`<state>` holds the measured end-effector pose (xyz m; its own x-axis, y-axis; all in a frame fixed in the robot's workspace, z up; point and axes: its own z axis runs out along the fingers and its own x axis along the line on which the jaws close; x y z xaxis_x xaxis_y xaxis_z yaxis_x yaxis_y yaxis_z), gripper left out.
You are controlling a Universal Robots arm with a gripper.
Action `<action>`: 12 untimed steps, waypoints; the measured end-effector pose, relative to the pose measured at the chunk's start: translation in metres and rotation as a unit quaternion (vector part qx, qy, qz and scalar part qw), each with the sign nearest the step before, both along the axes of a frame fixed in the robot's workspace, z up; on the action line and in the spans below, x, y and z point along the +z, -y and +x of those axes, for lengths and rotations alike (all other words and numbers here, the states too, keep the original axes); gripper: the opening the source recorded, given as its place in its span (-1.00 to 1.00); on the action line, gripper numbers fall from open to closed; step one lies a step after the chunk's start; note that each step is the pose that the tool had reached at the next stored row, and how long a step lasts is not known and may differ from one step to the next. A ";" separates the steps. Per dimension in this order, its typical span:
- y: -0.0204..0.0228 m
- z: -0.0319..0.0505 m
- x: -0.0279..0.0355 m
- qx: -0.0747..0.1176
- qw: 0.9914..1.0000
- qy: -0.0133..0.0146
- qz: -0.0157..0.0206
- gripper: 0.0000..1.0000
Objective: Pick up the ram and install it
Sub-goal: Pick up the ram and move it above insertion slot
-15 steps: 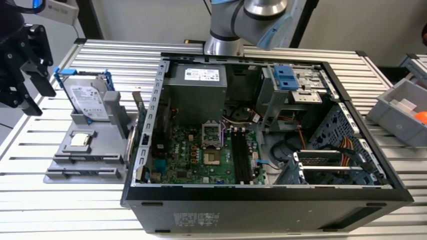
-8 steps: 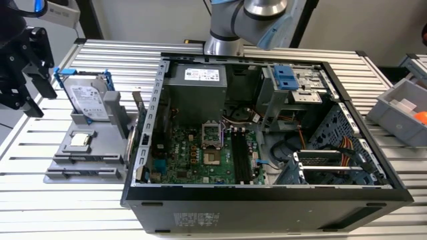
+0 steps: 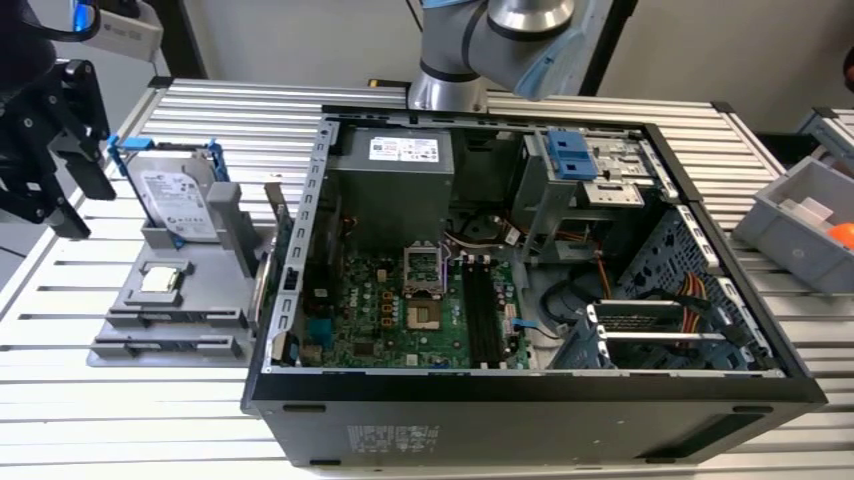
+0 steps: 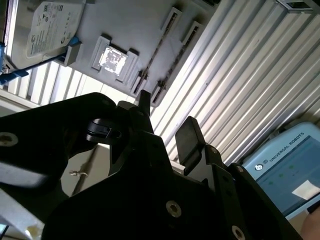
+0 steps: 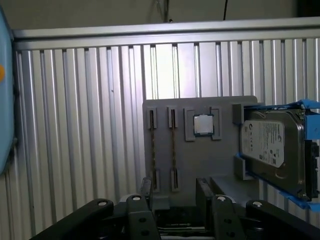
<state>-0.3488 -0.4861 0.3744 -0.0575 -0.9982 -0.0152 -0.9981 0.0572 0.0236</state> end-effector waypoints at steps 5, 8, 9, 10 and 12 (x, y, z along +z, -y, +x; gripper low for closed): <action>0.0001 -0.0001 -0.0020 0.005 1.000 0.000 0.000 1.00; 0.0003 0.0000 -0.0031 0.007 1.000 0.000 0.000 1.00; 0.0005 -0.0001 -0.0035 0.008 1.000 0.000 0.000 1.00; 0.0007 -0.0001 -0.0038 0.008 1.000 0.000 0.000 1.00; 0.0008 0.0000 -0.0046 0.008 1.000 0.000 0.000 1.00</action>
<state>-0.3488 -0.4869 0.3697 -0.0411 -0.9990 -0.0152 -0.9989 0.0408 0.0235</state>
